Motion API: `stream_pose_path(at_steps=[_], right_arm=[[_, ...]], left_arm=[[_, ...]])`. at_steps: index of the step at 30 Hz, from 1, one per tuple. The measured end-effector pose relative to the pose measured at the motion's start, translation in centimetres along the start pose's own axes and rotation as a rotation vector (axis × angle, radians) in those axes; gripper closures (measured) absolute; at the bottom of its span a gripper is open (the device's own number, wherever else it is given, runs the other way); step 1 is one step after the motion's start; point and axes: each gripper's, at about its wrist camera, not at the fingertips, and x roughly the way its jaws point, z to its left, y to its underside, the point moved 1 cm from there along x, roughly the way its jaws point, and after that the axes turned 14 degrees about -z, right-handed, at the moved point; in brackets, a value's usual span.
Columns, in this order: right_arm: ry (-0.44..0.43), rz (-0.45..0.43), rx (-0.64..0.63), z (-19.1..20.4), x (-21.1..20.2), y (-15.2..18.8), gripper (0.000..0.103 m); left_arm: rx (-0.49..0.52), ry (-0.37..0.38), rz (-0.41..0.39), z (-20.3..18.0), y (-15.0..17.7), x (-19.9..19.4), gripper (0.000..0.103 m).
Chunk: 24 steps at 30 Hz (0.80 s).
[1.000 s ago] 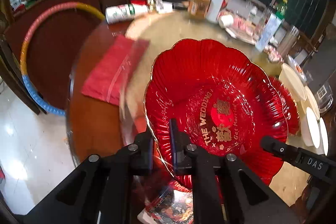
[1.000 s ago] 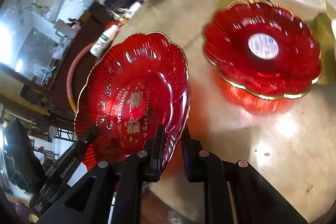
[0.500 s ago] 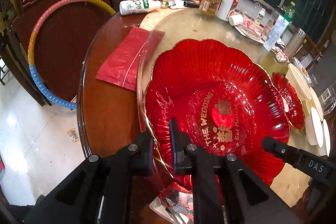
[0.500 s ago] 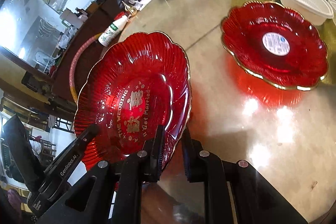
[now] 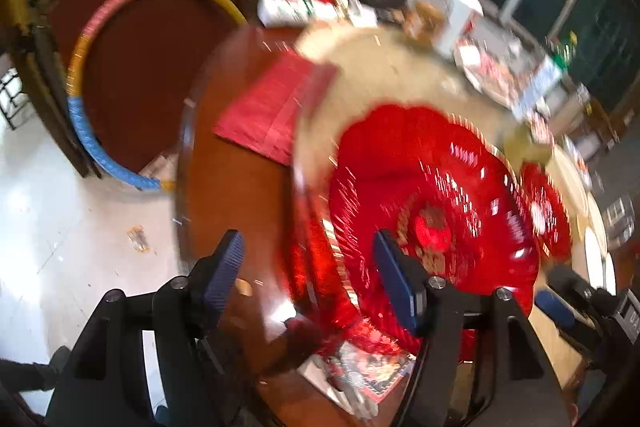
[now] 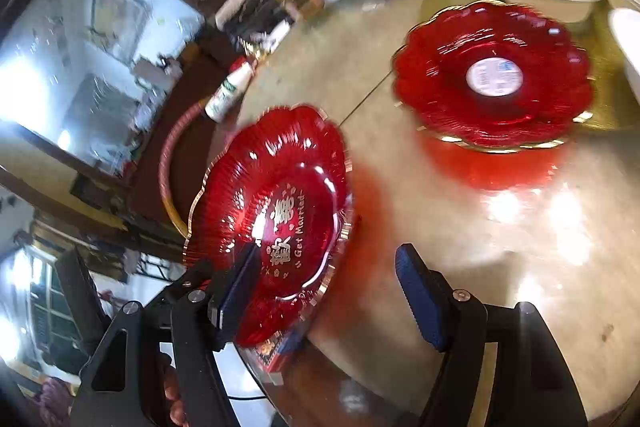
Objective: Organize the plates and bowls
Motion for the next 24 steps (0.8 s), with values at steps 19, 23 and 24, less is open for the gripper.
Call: stream_pose_path(at_steps=[19, 23, 24], right_arm=[[0.056, -0.174, 0.269, -11.4, -4.1, -7.8, 0.013], [0.079, -0.152, 0.292, -12.3, -2.7, -8.8, 0.013], [0.077, -0.148, 0.297, -12.4, -2.4, -9.0, 0.013]], left_arm=[[0.202, 0.447, -0.154, -19.1, -3.3, -2.2, 0.013], [0.325, 0.341, -0.077, -22.5, -3.5, 0.2, 0.013], [0.367, 0.308, -0.046, -23.3, -3.5, 1.0, 0.013]])
